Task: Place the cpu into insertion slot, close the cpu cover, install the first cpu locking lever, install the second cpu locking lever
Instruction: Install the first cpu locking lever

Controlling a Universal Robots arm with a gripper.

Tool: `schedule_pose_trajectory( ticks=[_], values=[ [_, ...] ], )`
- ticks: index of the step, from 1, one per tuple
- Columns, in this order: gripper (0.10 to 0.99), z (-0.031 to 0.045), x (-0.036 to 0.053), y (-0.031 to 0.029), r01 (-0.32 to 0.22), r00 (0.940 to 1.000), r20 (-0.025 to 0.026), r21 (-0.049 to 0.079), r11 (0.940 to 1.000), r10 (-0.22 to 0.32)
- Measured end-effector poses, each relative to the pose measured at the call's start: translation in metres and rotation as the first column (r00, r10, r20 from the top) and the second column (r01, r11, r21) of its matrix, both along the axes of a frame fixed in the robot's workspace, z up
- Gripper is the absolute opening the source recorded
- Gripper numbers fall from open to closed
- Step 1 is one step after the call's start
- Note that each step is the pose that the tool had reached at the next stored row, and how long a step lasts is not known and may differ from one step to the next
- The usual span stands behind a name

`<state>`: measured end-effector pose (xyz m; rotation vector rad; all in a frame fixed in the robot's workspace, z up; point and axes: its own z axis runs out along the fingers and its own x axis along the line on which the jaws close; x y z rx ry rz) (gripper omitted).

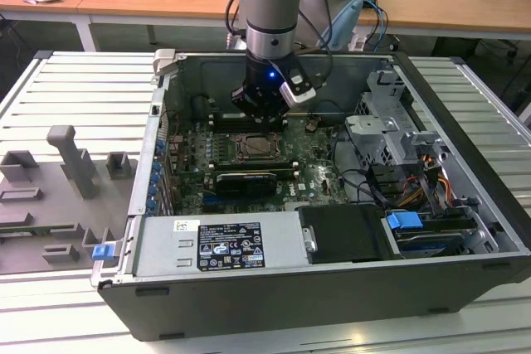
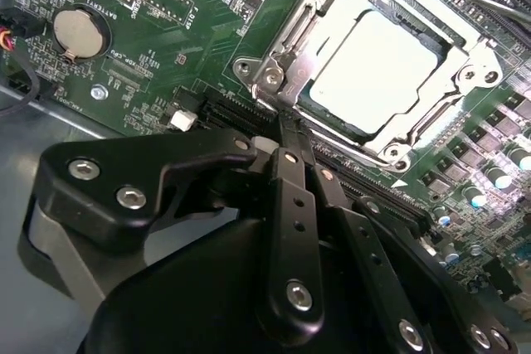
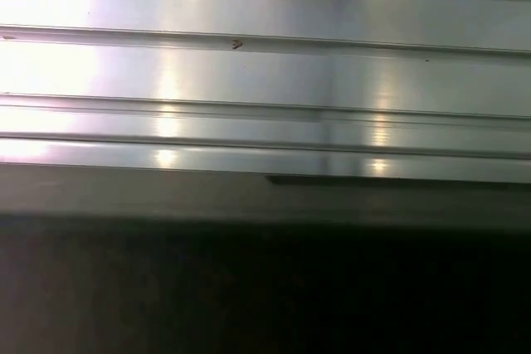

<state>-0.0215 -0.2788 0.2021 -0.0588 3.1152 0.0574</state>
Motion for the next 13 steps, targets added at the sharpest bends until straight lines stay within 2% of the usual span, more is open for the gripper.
schedule_pose_trajectory(
  ticks=[3, 7, 11, 13],
  values=[
    [0.106, -0.0007, -0.0001, -0.0003, 0.000, 1.0000, -0.0010, -0.005, 1.0000, 0.000],
    [0.106, 0.0006, 0.0000, -0.0001, 0.000, 1.0000, -0.0002, -0.003, 1.0000, 0.000],
    [0.106, 0.0121, 0.0000, -0.0002, 0.000, 1.0000, -0.0007, -0.004, 1.0000, 0.000],
    [0.106, 0.0121, 0.0000, -0.0013, 0.000, 1.0000, -0.0006, -0.004, 1.0000, 0.000]
  ],
)
